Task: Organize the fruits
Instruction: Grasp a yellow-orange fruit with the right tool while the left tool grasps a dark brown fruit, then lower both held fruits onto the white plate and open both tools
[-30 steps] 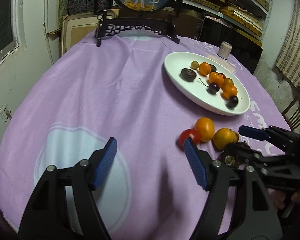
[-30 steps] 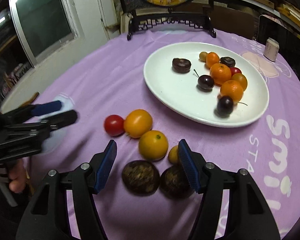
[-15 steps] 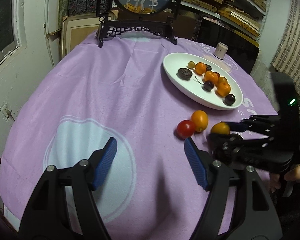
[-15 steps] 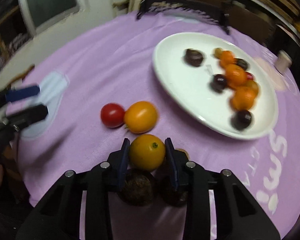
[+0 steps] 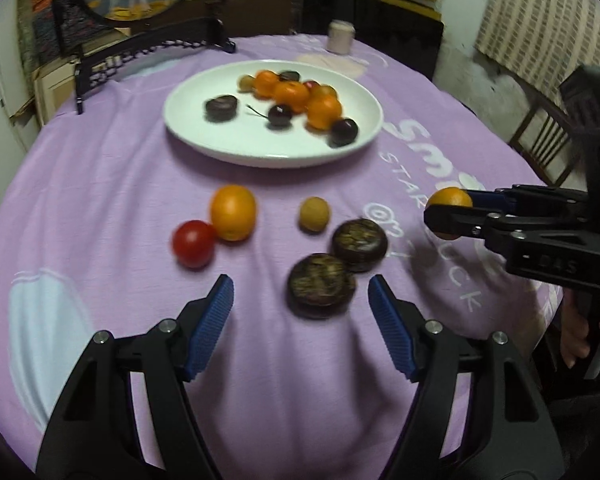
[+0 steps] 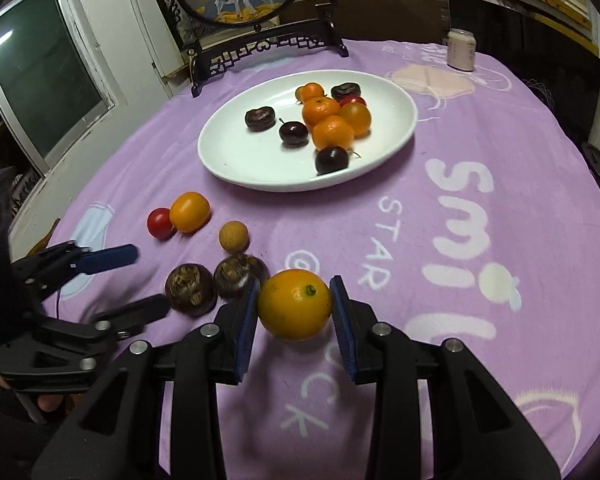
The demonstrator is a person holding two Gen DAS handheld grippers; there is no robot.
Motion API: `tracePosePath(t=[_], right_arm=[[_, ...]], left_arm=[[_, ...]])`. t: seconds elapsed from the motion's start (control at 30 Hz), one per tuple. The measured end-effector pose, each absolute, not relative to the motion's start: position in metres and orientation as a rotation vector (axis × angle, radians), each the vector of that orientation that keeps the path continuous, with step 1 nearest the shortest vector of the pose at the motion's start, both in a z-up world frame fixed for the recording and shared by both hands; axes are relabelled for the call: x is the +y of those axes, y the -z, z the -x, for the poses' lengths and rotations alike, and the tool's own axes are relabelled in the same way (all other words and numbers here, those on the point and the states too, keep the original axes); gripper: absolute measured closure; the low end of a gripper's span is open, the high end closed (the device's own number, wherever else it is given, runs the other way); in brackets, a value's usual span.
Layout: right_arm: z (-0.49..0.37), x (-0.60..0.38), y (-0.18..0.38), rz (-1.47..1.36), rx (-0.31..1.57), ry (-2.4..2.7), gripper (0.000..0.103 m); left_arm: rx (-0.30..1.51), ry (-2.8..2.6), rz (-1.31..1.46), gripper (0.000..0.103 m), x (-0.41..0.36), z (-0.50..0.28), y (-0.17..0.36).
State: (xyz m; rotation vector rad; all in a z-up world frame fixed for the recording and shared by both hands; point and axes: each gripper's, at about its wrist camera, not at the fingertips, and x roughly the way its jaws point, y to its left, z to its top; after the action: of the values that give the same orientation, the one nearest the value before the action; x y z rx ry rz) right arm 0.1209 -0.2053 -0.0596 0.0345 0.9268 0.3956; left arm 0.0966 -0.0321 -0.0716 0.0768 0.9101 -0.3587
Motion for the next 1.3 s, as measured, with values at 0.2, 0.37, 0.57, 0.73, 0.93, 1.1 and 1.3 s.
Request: tracePosePath(t=[0.2,0.37,0.57,0.73,0.93,1.1,1.3], right_arm=[[-0.117,-0.213,0.065,-0.07,0.929,-0.406,0.067],[-0.115,-0.211,0.066,-0.075,0.931,-0.419,0.067],[-0.115,-0.207,0.065,-0.074,0.935,-0.419,0.067],[-0.117,-0.203,0.064,-0.07,0.938,-0.418,0.067],[-0.122,-0.196,0.063,-0.054,0.94,-0.419,0.067],[-0.135,-0.191,0.054,-0.027,0.929,-0.418,0.067],[-0.179,-0.184,0.021,0.032,0.858,-0.395,0.067]], left_arm=[[0.949,0.359,-0.097,0.039,-0.047,-0.109,0.085],[0.956,0.335,-0.134,0.057,-0.053,-0.112,0.097],[0.945,0.327,-0.067,0.058,-0.033,-0.11,0.089],[0.922,0.293,-0.018,0.058,-0.011,-0.106,0.077],[0.86,0.268,0.003,0.058,0.008,-0.108,0.055],[0.825,0.267,-0.001,0.058,0.013,-0.125,0.037],[0.771,0.249,-0.012,0.058,0.003,-0.182,0.007]])
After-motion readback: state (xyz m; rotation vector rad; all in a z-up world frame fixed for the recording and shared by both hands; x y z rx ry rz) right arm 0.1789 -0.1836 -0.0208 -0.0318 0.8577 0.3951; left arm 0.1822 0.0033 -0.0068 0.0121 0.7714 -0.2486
